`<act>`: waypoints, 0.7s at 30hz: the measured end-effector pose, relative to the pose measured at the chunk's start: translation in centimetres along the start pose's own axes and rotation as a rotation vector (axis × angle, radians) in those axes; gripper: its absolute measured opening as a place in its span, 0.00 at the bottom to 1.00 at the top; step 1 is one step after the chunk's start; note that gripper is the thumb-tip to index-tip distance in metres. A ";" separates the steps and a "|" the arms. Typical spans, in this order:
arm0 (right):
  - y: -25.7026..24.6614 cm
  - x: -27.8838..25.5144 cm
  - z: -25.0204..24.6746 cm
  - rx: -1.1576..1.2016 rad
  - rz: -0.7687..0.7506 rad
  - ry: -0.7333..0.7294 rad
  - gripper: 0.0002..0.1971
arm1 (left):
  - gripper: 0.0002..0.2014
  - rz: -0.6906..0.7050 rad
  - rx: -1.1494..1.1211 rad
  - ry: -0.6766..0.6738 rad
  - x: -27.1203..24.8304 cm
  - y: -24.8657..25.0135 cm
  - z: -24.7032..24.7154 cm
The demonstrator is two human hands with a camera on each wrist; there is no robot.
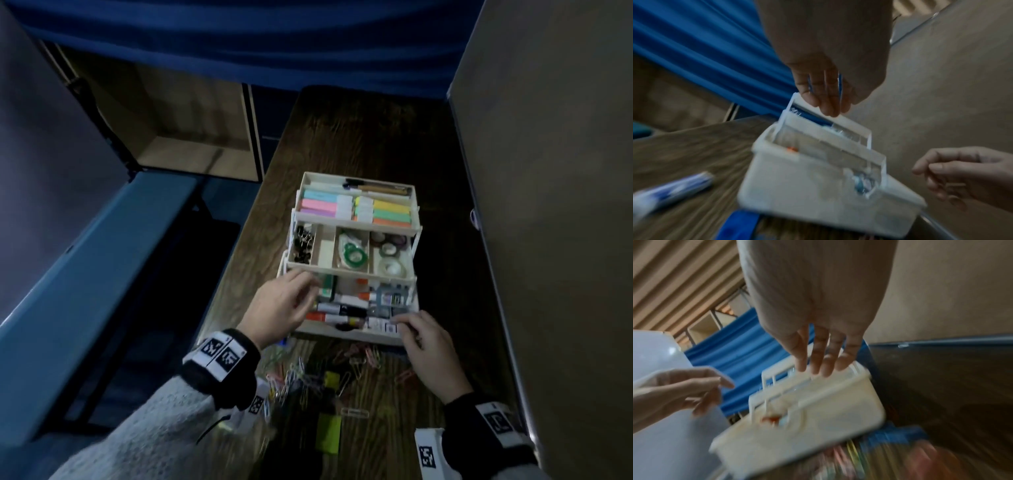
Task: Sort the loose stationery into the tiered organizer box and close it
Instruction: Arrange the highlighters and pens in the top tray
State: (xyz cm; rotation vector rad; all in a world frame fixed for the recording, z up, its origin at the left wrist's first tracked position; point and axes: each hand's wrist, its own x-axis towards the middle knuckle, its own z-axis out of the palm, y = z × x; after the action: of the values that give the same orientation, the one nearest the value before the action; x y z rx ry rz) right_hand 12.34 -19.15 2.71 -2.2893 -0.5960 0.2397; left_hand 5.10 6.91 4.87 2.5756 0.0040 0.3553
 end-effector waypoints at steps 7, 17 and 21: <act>3.4 -5.2 3.9 -0.073 0.165 -0.326 0.09 | 0.06 -0.356 -0.019 -0.114 -10.5 -3.4 2.0; -0.1 -5.5 12.0 -0.264 -0.027 -0.360 0.17 | 0.06 -0.537 0.033 -0.193 -15.9 -5.0 3.4; -1.3 -4.3 13.7 -0.447 -0.065 -0.346 0.12 | 0.07 -0.475 0.128 -0.198 -14.4 -4.5 5.0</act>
State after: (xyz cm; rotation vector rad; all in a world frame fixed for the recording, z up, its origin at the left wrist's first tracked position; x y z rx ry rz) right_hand 3.42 -11.89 -6.06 -2.6712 -0.9794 0.5219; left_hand -7.25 7.13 -5.19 2.6172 0.5714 -0.0800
